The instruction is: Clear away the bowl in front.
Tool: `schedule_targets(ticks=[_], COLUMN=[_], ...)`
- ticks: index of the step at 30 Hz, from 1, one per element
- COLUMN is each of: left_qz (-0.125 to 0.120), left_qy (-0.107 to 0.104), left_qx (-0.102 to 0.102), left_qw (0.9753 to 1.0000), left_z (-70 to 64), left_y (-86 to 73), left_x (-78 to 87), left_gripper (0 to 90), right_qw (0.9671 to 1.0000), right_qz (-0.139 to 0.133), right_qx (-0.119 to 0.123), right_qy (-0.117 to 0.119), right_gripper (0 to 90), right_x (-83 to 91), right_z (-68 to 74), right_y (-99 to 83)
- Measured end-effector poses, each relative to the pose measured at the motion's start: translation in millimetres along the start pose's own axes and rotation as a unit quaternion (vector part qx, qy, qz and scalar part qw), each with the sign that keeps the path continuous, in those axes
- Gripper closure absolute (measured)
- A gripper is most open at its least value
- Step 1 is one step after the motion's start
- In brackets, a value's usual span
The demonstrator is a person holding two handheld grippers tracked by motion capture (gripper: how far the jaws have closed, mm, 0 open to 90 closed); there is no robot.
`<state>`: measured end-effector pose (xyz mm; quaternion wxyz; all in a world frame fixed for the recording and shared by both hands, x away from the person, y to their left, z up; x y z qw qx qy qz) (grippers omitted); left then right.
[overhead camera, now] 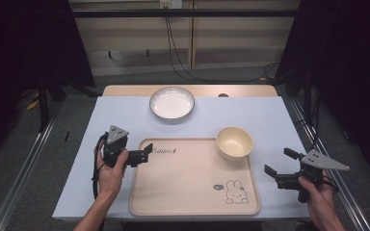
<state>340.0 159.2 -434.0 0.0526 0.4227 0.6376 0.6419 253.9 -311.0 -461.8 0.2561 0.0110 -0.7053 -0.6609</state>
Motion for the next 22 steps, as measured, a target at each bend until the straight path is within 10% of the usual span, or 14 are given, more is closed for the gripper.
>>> schedule_targets(ticks=[9, 22], left_qz=[-0.012, -0.024], left_qy=[0.059, 0.051], left_qx=[-0.009, 0.023], left_qw=[0.9981, 0.9981], left_z=[16.3, 26.2], left_y=[-26.6, -62.8], left_x=[39.6, 73.0], left_gripper=[2.1, 2.3], right_qw=[1.0000, 0.9997], right_qz=[0.004, 0.019], right_qx=[0.000, -0.002], right_qy=[-0.004, -0.015], right_gripper=[0.3, 0.7], right_x=[-1.2, -6.9], right_z=[-0.3, -3.6], right_y=[-1.3, -5.2])
Point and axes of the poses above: each handheld gripper's, and its own axes: x roughly backward along the jaws, y roughly out of its top, z roughly to its left, the point moved 5 cm from there along -x, roughly forward along the jaws, and after that the axes turned 9 degrees about -y, right-handed, at the moved point
